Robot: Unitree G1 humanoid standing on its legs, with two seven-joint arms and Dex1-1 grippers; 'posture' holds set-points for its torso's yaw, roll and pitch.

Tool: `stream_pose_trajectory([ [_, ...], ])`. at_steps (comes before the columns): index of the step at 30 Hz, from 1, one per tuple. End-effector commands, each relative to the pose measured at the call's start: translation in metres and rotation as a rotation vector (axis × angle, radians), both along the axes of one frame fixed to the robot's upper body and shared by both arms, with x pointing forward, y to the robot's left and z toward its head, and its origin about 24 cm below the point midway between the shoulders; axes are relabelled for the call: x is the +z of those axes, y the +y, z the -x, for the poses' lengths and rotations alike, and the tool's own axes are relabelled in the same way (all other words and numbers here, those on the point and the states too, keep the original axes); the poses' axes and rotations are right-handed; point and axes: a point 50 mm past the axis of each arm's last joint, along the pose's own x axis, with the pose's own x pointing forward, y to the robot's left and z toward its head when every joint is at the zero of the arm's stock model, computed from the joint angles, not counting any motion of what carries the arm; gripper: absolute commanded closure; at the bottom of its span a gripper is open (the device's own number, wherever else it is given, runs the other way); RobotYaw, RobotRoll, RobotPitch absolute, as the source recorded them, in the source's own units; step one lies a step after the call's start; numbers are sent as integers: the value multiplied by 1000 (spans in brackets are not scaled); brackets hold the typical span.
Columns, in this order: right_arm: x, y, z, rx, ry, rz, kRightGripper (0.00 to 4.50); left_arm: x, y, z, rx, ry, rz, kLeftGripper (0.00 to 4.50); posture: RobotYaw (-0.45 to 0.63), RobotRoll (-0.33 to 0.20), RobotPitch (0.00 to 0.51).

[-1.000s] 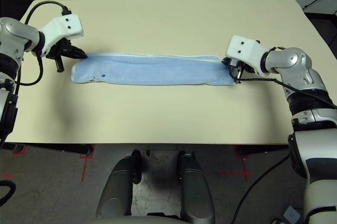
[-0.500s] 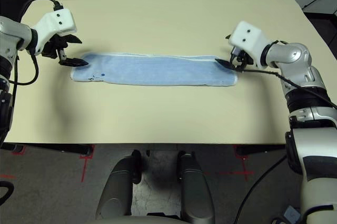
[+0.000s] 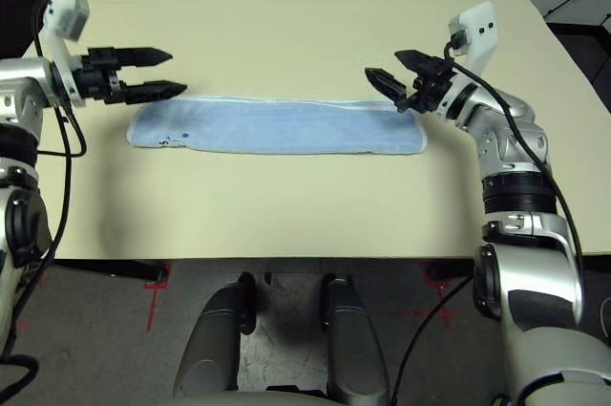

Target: Fold the towel and set it aside.

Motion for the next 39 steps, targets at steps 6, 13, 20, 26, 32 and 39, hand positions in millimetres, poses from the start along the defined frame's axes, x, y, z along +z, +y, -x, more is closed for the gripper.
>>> stream_pose_trajectory([
  [6,0,-12,26,-14,144,-225,4,-17,3,-2,188,-43,57,24,-16,0,233],
  [13,-18,-19,57,79,315,-247,4,-27,-4,5,87,-44,86,24,-21,0,233],
  [20,-26,-32,76,77,448,-256,4,-30,-9,19,-177,37,2,24,-29,0,240],
  [26,-34,-35,85,56,568,-357,4,-34,-9,27,-292,57,-83,24,-39,0,242],
  [32,-47,-37,94,-1,651,-494,4,-35,-10,29,-315,51,-108,24,-31,0,245],
  [39,-63,-39,104,-102,683,-590,4,-36,-8,32,-329,43,-146,24,-28,0,249],
])
